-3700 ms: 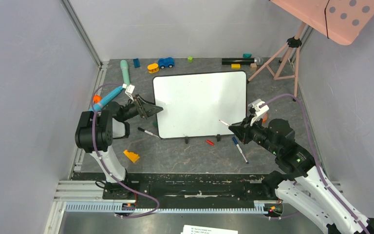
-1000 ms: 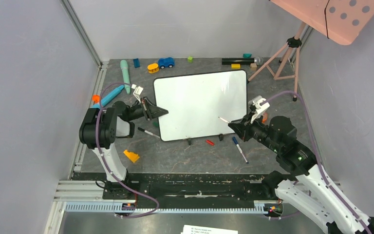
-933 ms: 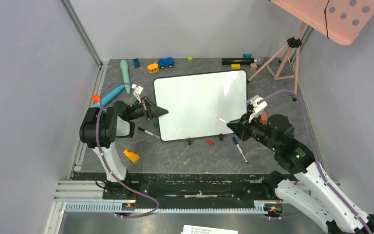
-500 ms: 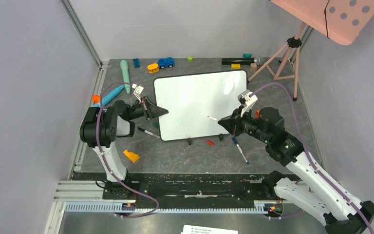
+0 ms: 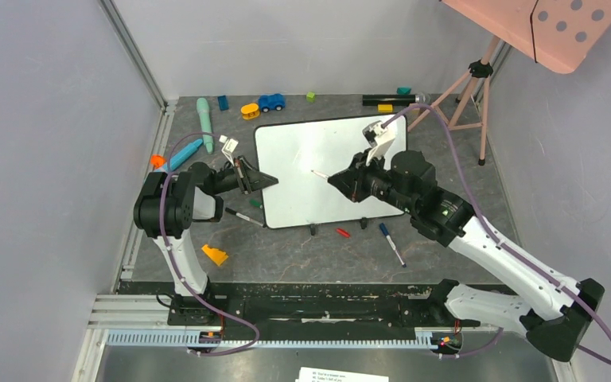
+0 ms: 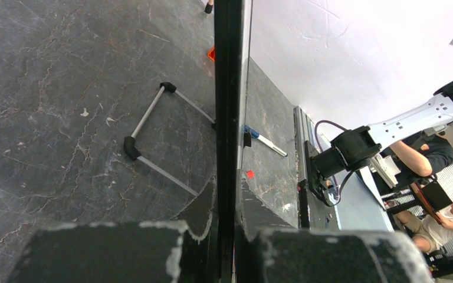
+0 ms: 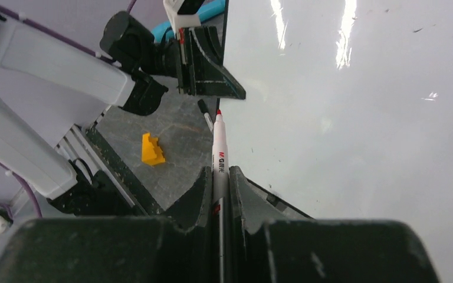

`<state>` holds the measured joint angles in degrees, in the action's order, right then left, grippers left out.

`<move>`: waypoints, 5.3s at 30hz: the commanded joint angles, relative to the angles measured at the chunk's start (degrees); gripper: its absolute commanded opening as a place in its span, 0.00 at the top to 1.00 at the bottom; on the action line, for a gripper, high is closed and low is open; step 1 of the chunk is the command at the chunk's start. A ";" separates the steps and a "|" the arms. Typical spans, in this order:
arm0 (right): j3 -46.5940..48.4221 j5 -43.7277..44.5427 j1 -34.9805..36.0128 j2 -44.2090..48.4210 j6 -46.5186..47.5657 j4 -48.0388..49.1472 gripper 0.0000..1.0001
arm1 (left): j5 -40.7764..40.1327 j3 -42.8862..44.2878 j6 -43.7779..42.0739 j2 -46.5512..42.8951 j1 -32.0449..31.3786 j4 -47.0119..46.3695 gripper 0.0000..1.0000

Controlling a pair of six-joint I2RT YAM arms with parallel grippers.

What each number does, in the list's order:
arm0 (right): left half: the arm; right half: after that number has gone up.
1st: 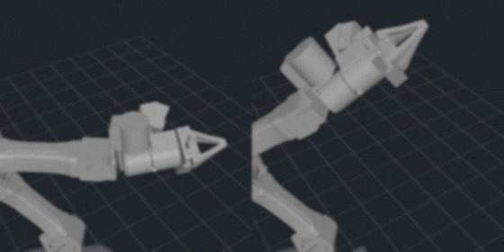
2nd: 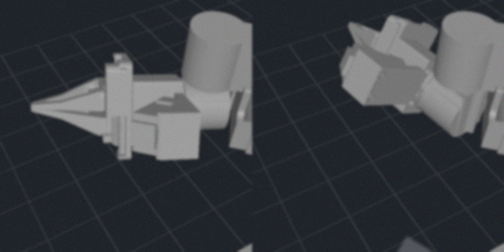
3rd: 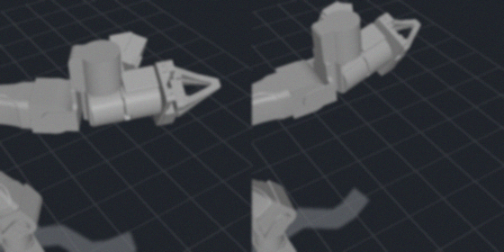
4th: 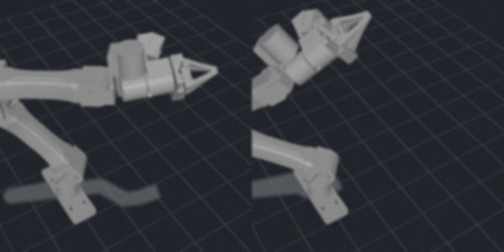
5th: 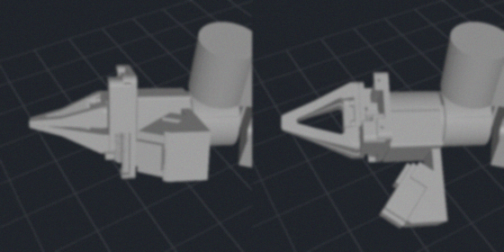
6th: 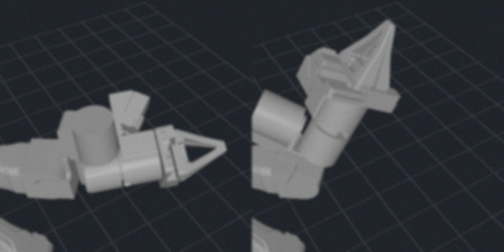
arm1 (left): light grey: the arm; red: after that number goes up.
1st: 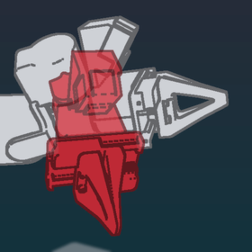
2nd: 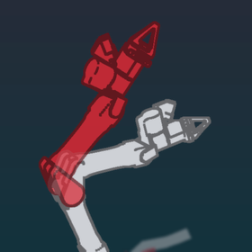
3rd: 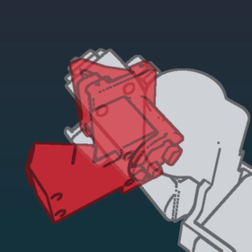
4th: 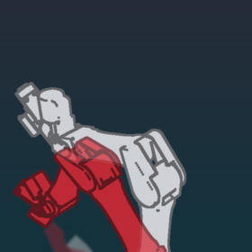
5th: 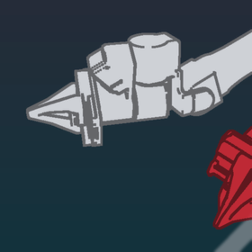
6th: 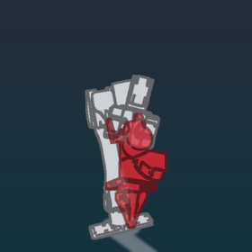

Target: Write a sentence on the whiteboard

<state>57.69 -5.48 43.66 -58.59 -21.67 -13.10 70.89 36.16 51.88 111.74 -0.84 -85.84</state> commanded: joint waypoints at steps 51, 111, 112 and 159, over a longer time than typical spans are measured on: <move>59.00 65.91 39.76 -44.43 -17.68 -48.10 1.00 | -1.32 -0.21 -4.24 1.37 -1.09 -3.36 0.98; 30.75 42.87 22.38 -32.27 16.06 -1.21 1.00 | -1.86 -1.46 -5.30 0.46 -1.22 -3.41 0.98; 30.72 42.77 22.14 -32.50 15.96 -0.87 1.00 | -1.90 -1.49 -5.30 0.40 -1.22 -3.37 0.98; 19.38 36.12 17.60 -33.58 22.80 19.22 1.00 | -1.40 -0.75 -5.15 0.80 -1.84 -3.37 0.98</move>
<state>78.26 29.85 61.32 -93.89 -1.21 0.75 69.52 35.59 51.77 111.81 -1.80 -86.11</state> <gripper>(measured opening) 0.110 0.095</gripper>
